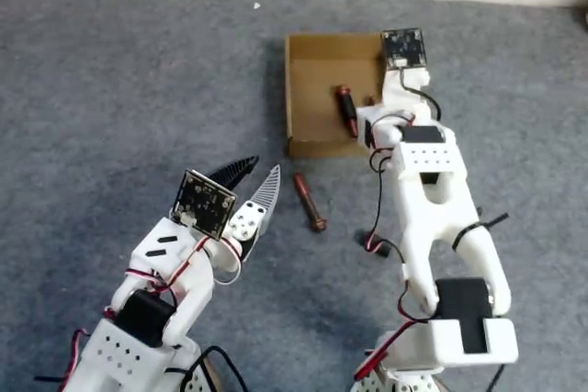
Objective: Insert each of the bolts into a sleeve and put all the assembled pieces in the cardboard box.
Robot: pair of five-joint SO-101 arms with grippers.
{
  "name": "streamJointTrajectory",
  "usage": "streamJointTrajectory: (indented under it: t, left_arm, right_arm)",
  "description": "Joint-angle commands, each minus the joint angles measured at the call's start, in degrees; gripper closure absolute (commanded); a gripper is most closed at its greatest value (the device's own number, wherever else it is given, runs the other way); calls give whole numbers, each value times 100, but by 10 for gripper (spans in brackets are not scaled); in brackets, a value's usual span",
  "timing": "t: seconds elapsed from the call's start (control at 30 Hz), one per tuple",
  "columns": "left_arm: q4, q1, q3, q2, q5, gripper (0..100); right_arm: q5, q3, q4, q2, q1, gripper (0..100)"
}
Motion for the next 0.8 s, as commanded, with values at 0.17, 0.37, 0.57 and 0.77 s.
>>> streamJointTrajectory:
  t: [0.17, 0.37, 0.57, 0.77]
  left_arm:
    - [-132, -101, -48, 22, -53, 874]
    - [-132, -101, -57, 22, -53, 874]
    - [-132, -110, -57, 22, -53, 874]
    - [-132, -119, -57, -4, -53, 874]
  right_arm:
    - [-18, -347, 435, -602, 31, 804]
    - [-18, -277, 1490, -1692, 13, 829]
    - [229, 338, 2695, -2484, -13, 844]
    - [1688, 1147, 3662, -2756, -145, 844]
